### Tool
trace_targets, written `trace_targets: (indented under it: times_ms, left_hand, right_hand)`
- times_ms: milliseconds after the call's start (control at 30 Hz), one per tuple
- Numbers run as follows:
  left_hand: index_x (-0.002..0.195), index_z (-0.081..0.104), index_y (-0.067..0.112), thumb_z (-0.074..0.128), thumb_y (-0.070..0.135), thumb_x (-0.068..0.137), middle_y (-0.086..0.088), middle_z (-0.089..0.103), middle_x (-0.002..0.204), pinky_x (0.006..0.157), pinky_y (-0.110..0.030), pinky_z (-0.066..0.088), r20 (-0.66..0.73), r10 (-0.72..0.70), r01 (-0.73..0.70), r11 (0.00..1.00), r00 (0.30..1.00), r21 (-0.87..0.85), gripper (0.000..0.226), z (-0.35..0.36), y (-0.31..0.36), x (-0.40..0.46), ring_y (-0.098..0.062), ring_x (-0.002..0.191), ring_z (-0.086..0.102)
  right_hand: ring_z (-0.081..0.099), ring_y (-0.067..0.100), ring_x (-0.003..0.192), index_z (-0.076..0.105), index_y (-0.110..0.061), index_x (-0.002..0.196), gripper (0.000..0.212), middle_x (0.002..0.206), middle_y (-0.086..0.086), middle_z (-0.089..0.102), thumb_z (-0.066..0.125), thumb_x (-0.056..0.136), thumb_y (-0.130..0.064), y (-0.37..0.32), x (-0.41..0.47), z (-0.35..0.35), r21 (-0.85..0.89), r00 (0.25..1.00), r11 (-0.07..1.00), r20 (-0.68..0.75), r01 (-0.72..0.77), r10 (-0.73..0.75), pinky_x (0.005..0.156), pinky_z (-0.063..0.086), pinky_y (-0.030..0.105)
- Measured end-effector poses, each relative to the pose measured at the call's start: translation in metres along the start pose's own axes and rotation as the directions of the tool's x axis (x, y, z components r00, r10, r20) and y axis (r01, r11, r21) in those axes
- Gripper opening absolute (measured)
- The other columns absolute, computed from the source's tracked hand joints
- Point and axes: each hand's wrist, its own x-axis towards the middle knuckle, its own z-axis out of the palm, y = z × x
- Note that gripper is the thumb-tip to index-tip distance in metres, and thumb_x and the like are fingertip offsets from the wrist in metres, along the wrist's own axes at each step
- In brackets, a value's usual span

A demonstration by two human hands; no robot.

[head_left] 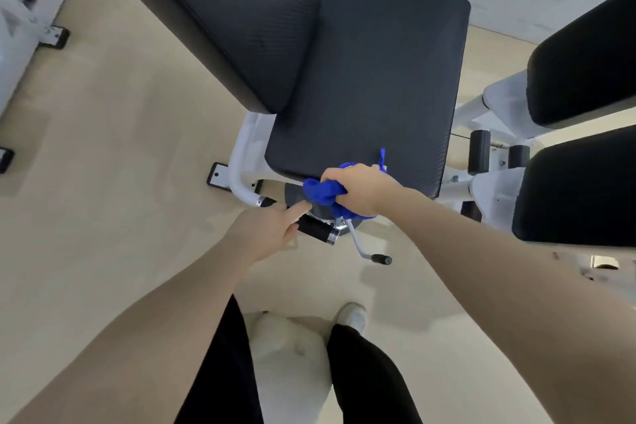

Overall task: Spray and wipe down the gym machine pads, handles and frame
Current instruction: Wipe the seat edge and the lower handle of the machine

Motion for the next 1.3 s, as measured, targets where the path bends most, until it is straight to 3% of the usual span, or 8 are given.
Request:
trace_targets:
  times_ms: [233, 333, 500, 633, 833, 1033, 1167, 1300]
  left_hand:
    - [0.141, 0.027, 0.027, 0.032, 0.023, 0.098, -0.007, 0.054, 0.097, 0.051, -0.030, 0.033, -0.032, 0.110, -0.105, 0.986, 0.993, 0.132, 0.043, 0.014, -0.031, 0.014, -0.027, 0.069, 0.050]
    - [0.137, 0.027, 0.022, 0.032, 0.024, 0.099, -0.006, 0.053, 0.094, 0.045, -0.029, 0.030, -0.079, 0.068, -0.053, 0.982, 0.995, 0.183, 0.039, 0.027, -0.045, 0.017, -0.025, 0.061, 0.046]
    - [0.134, 0.030, 0.020, 0.040, 0.018, 0.096, -0.008, 0.053, 0.098, 0.049, -0.032, 0.036, -0.092, -0.035, 0.044, 0.993, 0.995, 0.106, 0.039, 0.041, -0.045, 0.015, -0.028, 0.060, 0.045]
    - [0.132, 0.041, 0.019, 0.055, 0.017, 0.089, -0.006, 0.044, 0.077, 0.038, -0.029, 0.032, -0.178, 0.070, -0.054, 0.994, 0.982, 0.094, 0.045, 0.047, -0.005, 0.010, -0.027, 0.047, 0.041]
    - [0.142, 0.025, 0.024, 0.036, 0.019, 0.098, -0.009, 0.050, 0.098, 0.055, -0.034, 0.035, -0.145, -0.026, 0.024, 1.000, 0.989, -0.013, 0.046, 0.059, 0.006, 0.011, -0.034, 0.076, 0.060]
    - [0.149, 0.009, 0.018, 0.049, 0.023, 0.092, -0.011, 0.056, 0.074, 0.054, -0.034, 0.040, -0.275, -0.276, 0.164, 0.915, 0.921, -0.369, 0.070, 0.055, -0.058, -0.004, -0.033, 0.061, 0.054]
    - [0.148, 0.014, 0.020, 0.051, 0.017, 0.090, -0.007, 0.054, 0.077, 0.061, -0.034, 0.041, -0.196, -0.318, 0.173, 0.832, 0.928, -0.527, 0.069, 0.062, -0.085, 0.004, -0.032, 0.071, 0.055]
    - [0.148, 0.012, 0.025, 0.049, 0.019, 0.090, -0.004, 0.054, 0.073, 0.054, -0.031, 0.035, -0.152, -0.374, 0.206, 0.757, 0.915, -0.620, 0.069, 0.072, -0.092, 0.008, -0.024, 0.064, 0.052]
  right_hand:
    - [0.052, 0.025, 0.074, 0.051, -0.020, 0.112, 0.029, 0.085, 0.002, 0.052, 0.043, 0.086, -0.009, -0.012, 0.022, 0.041, 0.059, 0.983, 0.987, -0.097, -0.150, 0.155, 0.060, 0.040, 0.032]
    - [0.057, 0.029, 0.074, 0.050, -0.020, 0.104, 0.025, 0.079, -0.002, 0.052, 0.041, 0.084, -0.007, -0.012, 0.026, 0.056, 0.150, 0.960, 0.961, -0.126, -0.231, 0.250, 0.064, 0.052, 0.039]
    - [0.053, 0.029, 0.085, 0.048, -0.016, 0.106, 0.026, 0.097, 0.006, 0.057, 0.039, 0.084, -0.007, 0.005, 0.009, 0.063, 0.244, 0.878, 0.903, -0.245, -0.355, 0.411, 0.070, 0.045, 0.038]
    - [0.051, 0.028, 0.083, 0.047, -0.014, 0.111, 0.024, 0.097, 0.008, 0.057, 0.041, 0.088, -0.010, 0.017, -0.013, 0.072, 0.319, 0.828, 0.863, -0.286, -0.392, 0.482, 0.069, 0.045, 0.038]
    - [0.051, 0.024, 0.081, 0.042, -0.014, 0.117, 0.030, 0.088, -0.002, 0.056, 0.042, 0.087, -0.006, -0.003, -0.018, 0.086, 0.478, 0.846, 0.836, -0.298, -0.269, 0.442, 0.067, 0.042, 0.034]
    - [0.041, 0.027, 0.115, 0.042, -0.013, 0.129, 0.043, 0.127, 0.005, 0.049, 0.048, 0.091, -0.033, -0.054, 0.039, 0.130, -0.014, 0.902, 0.988, -0.411, -0.151, 0.132, 0.097, 0.033, 0.035]
    - [0.049, 0.027, 0.110, 0.043, -0.010, 0.126, 0.040, 0.125, 0.007, 0.052, 0.047, 0.093, -0.033, -0.088, 0.092, 0.134, -0.143, 0.875, 0.981, -0.481, -0.133, 0.049, 0.091, 0.037, 0.034]
    - [0.051, 0.032, 0.107, 0.040, -0.013, 0.128, 0.041, 0.125, 0.007, 0.049, 0.045, 0.092, -0.033, -0.069, 0.088, 0.127, -0.237, 0.935, 0.968, -0.355, -0.081, -0.009, 0.082, 0.035, 0.037]
